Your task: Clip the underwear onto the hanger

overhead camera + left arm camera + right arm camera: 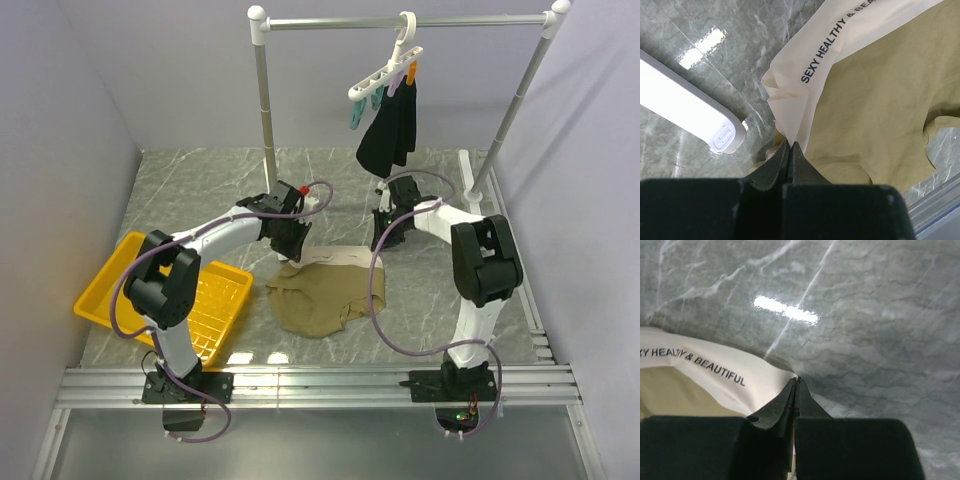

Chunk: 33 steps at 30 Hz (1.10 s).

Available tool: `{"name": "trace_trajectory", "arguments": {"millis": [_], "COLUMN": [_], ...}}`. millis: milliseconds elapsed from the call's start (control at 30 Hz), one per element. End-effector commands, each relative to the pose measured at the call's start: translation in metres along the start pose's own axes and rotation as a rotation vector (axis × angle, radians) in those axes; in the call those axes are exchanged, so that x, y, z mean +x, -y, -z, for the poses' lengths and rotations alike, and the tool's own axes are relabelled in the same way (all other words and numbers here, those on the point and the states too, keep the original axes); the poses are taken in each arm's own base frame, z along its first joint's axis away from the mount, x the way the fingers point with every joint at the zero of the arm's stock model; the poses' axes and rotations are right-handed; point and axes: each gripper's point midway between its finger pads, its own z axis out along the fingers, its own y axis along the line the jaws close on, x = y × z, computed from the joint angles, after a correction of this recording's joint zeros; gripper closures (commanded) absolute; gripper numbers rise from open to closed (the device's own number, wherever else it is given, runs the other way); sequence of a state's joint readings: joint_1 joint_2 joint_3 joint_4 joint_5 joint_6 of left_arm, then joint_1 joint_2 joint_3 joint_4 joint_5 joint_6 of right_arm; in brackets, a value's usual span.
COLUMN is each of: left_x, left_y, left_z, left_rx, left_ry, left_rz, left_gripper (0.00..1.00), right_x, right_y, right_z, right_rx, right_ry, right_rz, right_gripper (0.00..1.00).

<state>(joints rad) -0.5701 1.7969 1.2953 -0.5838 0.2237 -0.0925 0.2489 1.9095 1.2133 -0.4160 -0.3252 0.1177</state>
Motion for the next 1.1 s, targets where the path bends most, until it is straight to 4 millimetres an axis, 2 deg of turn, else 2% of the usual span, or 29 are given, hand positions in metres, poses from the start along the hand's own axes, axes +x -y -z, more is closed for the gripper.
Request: {"name": "trace_trajectory", "arguments": {"millis": [0,33,67,100,133,200,233,300,333,400,433,500,533,600,633,700,733,767,800,867,933,1000,1067], "left_x": [-0.020,-0.023,-0.018,-0.017,-0.020,-0.016,-0.020,-0.020,-0.023,-0.026,-0.029,-0.024,-0.026,-0.015,-0.013,0.001,0.005,0.015,0.020,0.034,0.043,0.048,0.044], "left_y": [0.007,0.011,0.012,0.014,0.018,0.026,0.033,0.048,0.056,0.066,0.070,0.072,0.077,0.081,0.088,0.092,0.096,0.101,0.106,0.120,0.134,0.141,0.146], "left_z": [0.022,0.031,0.032,0.037,0.048,0.054,0.066,0.080,0.095,0.111,0.126,0.134,0.149,0.154,0.170,0.173,0.185,0.183,0.192,0.196,0.208,0.216,0.227], "left_rx": [0.043,0.057,0.073,0.080,0.091,0.132,0.152,0.228,0.249,0.267,0.265,0.267,0.272,0.292,0.306,0.311,0.306,0.314,0.322,0.363,0.404,0.437,0.447], "left_ry": [0.079,0.106,0.106,0.119,0.152,0.170,0.203,0.235,0.276,0.327,0.379,0.412,0.463,0.480,0.531,0.547,0.589,0.581,0.607,0.599,0.619,0.620,0.644], "left_rz": [-0.025,-0.040,-0.060,-0.069,-0.092,-0.111,-0.121,-0.144,-0.169,-0.197,-0.259,-0.285,-0.316,-0.348,-0.394,-0.430,-0.466,-0.483,-0.504,-0.535,-0.565,-0.577,-0.584], "left_gripper": [1.00,1.00,1.00,1.00,1.00,1.00,1.00,1.00,1.00,1.00,1.00,1.00,1.00,1.00,1.00,1.00,1.00,1.00,1.00,1.00,1.00,1.00,1.00], "right_x": [-0.001,-0.009,0.000,-0.001,-0.001,0.002,0.003,0.009,0.014,0.022,0.022,0.026,0.031,0.038,0.047,0.055,0.064,0.069,0.079,0.086,0.099,0.106,0.114], "right_y": [-0.014,-0.021,-0.021,-0.022,-0.029,-0.035,-0.048,-0.058,-0.064,-0.068,-0.071,-0.073,-0.076,-0.075,-0.075,-0.072,-0.073,-0.073,-0.075,-0.081,-0.087,-0.092,-0.097], "right_z": [0.021,0.040,0.047,0.057,0.076,0.096,0.116,0.136,0.156,0.174,0.191,0.207,0.221,0.233,0.245,0.256,0.268,0.276,0.288,0.309,0.333,0.348,0.367], "right_rx": [-0.052,-0.068,-0.075,-0.081,-0.100,-0.118,-0.160,-0.203,-0.212,-0.211,-0.204,-0.192,-0.185,-0.163,-0.150,-0.112,-0.100,-0.088,-0.081,-0.075,-0.071,-0.074,-0.070], "right_ry": [0.021,0.072,0.075,0.102,0.146,0.182,0.222,0.251,0.280,0.304,0.350,0.390,0.419,0.451,0.478,0.513,0.543,0.565,0.594,0.652,0.717,0.761,0.806], "right_rz": [0.029,0.047,0.049,0.061,0.084,0.119,0.151,0.221,0.249,0.313,0.346,0.396,0.416,0.451,0.467,0.496,0.513,0.527,0.538,0.551,0.559,0.549,0.549], "right_gripper": [1.00,1.00,1.00,1.00,1.00,1.00,1.00,1.00,1.00,1.00,1.00,1.00,1.00,1.00,1.00,1.00,1.00,1.00,1.00,1.00,1.00,1.00,1.00]}}
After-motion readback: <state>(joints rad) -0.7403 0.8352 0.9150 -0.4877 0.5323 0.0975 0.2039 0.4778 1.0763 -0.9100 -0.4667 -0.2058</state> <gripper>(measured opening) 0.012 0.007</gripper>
